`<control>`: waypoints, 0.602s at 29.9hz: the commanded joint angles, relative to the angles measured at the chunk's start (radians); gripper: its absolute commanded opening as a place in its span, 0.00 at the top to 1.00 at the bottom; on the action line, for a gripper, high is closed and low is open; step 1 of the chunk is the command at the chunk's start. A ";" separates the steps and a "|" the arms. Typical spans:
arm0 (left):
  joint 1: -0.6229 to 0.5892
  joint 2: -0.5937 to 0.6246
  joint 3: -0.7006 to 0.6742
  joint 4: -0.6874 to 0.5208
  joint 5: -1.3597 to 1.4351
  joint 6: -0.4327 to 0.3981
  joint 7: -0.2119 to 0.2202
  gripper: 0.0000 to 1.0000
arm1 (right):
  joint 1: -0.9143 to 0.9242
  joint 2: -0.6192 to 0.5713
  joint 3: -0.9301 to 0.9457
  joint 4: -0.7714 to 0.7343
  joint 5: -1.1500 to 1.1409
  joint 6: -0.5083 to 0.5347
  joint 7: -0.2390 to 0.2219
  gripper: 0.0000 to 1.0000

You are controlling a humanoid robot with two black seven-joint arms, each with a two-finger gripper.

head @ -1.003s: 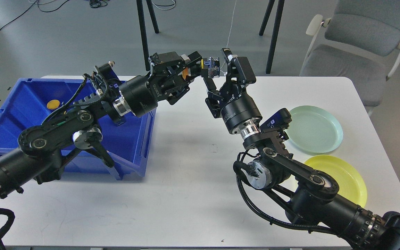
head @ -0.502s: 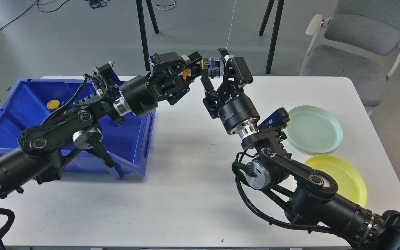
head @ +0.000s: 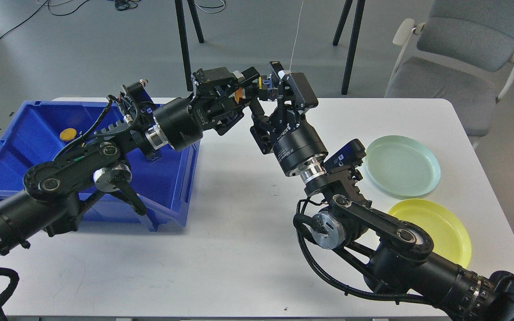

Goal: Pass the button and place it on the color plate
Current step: 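Bring the right gripper to the held button and grasp it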

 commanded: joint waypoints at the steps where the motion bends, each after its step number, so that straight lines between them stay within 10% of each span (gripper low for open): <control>1: -0.001 0.000 0.000 0.000 0.000 0.000 0.000 0.98 | 0.003 0.000 -0.012 0.000 -0.003 -0.002 0.000 0.31; 6: 0.000 0.000 0.000 0.000 0.000 0.000 0.000 0.98 | 0.002 0.000 -0.011 0.016 0.000 -0.014 0.000 0.73; 15: 0.000 0.000 0.000 0.000 0.000 0.000 0.000 0.95 | -0.006 0.000 -0.007 0.020 0.001 -0.027 0.000 0.94; 18: 0.011 -0.002 -0.002 0.000 -0.001 0.000 0.000 0.76 | -0.003 0.000 -0.009 0.020 0.001 -0.027 0.000 0.97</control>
